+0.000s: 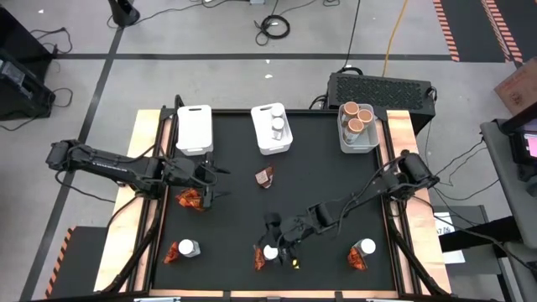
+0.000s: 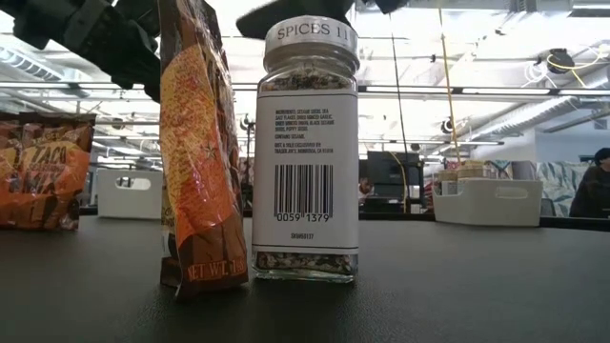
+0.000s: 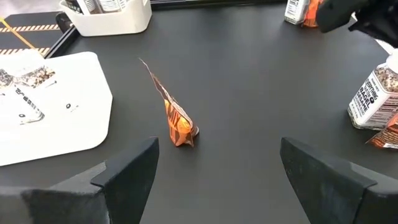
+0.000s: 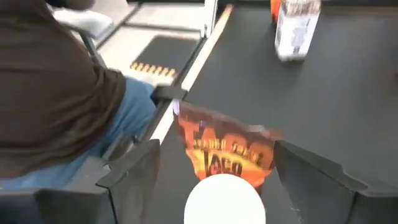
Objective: Sort spices by type
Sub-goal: Put the white seasoning bottle into the right white bin
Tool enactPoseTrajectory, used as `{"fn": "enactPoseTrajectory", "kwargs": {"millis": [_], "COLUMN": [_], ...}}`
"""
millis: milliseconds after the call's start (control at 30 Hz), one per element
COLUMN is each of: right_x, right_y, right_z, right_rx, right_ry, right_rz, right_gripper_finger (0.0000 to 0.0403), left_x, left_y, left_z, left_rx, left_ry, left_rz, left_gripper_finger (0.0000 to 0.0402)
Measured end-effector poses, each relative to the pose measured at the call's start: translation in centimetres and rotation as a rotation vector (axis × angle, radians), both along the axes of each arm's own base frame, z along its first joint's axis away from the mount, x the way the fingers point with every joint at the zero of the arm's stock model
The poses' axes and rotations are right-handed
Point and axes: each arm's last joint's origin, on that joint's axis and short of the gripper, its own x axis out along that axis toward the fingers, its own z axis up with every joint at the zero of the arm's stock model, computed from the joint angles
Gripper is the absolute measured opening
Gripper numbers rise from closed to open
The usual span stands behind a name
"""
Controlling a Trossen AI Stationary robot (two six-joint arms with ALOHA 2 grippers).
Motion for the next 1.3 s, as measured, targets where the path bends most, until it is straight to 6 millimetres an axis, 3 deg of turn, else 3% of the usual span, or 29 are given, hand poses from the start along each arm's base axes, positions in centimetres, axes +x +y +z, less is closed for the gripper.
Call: {"fn": "enactPoseTrajectory", "kwargs": {"millis": [300, 567, 700, 933, 1067, 1300], "right_x": [0.2, 0.2, 0.2, 0.0, -0.2, -0.3], "right_y": [0.8, 0.7, 0.7, 0.6, 0.3, -2.2], "right_z": [-2.8, -3.0, -3.0, -2.6, -1.4, 4.7], "right_rx": [-0.081, -0.103, -0.102, -0.101, -0.119, -0.29], "right_ry": [0.111, 0.119, 0.121, 0.117, 0.101, 0.016], "right_rz": [-0.021, -0.044, -0.041, -0.036, -0.027, -0.088], "right_gripper_finger": [0.0309, 0.0305, 0.0277, 0.019, 0.0188, 0.0197], "left_x": [0.0, 0.0, 0.0, 0.0, 0.0, 0.0], "left_y": [0.0, 0.0, 0.0, 0.0, 0.0, 0.2], "left_z": [0.0, 0.0, 0.0, 0.0, 0.0, 0.0], "left_rx": [0.023, 0.025, 0.027, 0.027, 0.04, 0.043], "left_ry": [0.001, 0.003, 0.003, 0.003, 0.003, 0.003], "left_rz": [-0.012, -0.016, -0.018, -0.018, -0.024, -0.016], "left_gripper_finger": [0.0338, 0.0338, 0.0338, 0.0338, 0.0338, 0.0338]}}
